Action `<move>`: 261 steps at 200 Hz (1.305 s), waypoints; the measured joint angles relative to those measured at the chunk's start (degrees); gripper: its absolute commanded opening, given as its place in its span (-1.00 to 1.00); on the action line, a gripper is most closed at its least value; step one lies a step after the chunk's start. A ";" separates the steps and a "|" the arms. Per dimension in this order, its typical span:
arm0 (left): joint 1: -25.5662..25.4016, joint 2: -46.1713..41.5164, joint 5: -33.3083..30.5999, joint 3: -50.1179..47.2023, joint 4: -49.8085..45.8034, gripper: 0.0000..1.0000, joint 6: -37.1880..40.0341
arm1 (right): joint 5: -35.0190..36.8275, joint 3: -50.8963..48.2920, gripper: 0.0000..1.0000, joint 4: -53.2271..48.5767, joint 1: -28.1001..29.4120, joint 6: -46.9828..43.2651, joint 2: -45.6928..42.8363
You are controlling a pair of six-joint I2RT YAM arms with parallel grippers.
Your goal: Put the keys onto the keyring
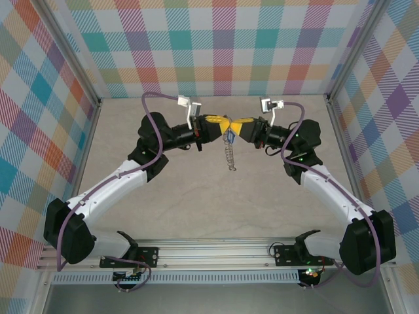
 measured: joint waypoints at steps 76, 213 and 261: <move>0.02 0.37 0.02 0.02 0.46 -1.00 -0.63 | 0.13 0.72 -1.00 -0.83 0.00 -0.42 0.07; 3.19 -4.59 -2.51 9.40 -23.61 -0.11 13.68 | 0.46 18.73 -1.00 -55.76 -1.64 -39.98 -1.90; 3.74 0.76 1.86 19.87 -39.19 -0.17 23.32 | 1.73 25.70 -1.00 -72.78 -1.62 -55.56 1.46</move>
